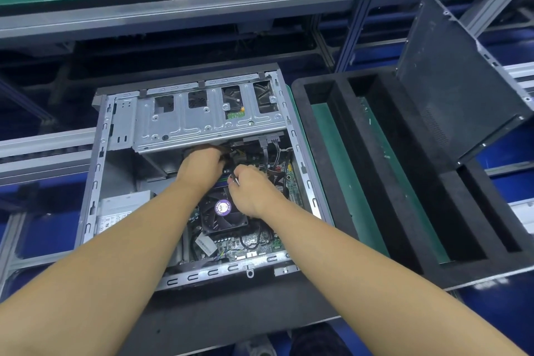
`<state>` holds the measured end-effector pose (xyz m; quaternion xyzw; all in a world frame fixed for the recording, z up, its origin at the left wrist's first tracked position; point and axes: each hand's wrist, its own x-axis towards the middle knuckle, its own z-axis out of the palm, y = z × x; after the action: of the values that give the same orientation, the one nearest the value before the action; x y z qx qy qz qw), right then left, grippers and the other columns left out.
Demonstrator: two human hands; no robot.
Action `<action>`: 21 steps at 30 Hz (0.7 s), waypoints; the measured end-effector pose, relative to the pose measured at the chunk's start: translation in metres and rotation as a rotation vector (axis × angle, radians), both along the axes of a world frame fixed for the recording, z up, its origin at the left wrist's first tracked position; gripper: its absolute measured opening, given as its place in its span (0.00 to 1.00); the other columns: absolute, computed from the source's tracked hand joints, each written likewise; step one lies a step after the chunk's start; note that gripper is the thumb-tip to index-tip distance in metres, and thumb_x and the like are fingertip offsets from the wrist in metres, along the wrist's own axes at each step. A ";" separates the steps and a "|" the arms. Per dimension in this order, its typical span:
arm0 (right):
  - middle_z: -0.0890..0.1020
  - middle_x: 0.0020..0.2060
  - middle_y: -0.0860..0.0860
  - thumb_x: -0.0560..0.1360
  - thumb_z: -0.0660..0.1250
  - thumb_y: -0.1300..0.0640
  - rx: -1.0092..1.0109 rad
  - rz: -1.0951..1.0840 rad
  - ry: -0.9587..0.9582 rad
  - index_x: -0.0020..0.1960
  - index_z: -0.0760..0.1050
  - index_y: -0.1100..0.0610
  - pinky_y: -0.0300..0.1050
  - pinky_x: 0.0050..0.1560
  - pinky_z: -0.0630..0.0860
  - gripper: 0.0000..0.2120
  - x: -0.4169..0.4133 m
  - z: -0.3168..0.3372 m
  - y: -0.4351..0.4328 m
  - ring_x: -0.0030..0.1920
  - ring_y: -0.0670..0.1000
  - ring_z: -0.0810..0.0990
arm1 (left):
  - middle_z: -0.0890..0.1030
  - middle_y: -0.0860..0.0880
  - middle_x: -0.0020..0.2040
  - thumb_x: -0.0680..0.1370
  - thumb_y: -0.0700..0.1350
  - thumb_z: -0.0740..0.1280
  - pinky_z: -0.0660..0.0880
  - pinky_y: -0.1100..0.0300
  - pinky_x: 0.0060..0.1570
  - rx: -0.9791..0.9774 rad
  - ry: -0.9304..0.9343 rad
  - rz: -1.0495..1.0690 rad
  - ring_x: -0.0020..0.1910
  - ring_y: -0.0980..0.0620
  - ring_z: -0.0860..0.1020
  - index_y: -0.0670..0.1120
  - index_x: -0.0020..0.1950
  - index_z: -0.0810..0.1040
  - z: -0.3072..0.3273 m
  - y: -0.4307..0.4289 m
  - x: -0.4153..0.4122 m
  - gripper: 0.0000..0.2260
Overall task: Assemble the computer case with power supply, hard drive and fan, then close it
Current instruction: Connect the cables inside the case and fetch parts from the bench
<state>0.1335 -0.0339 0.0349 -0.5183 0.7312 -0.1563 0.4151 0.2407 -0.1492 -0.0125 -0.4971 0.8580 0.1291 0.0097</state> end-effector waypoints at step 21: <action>0.69 0.69 0.60 0.86 0.54 0.56 -0.050 0.198 0.080 0.72 0.67 0.62 0.57 0.71 0.62 0.17 0.001 0.009 0.005 0.70 0.61 0.63 | 0.80 0.43 0.36 0.76 0.35 0.62 0.66 0.57 0.33 -0.028 0.091 0.120 0.37 0.42 0.77 0.41 0.41 0.81 0.017 0.014 -0.005 0.09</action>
<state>0.1348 -0.0294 0.0434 -0.6040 0.6882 -0.1121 0.3860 0.2356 -0.1349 0.0044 -0.5415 0.8278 0.1397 -0.0439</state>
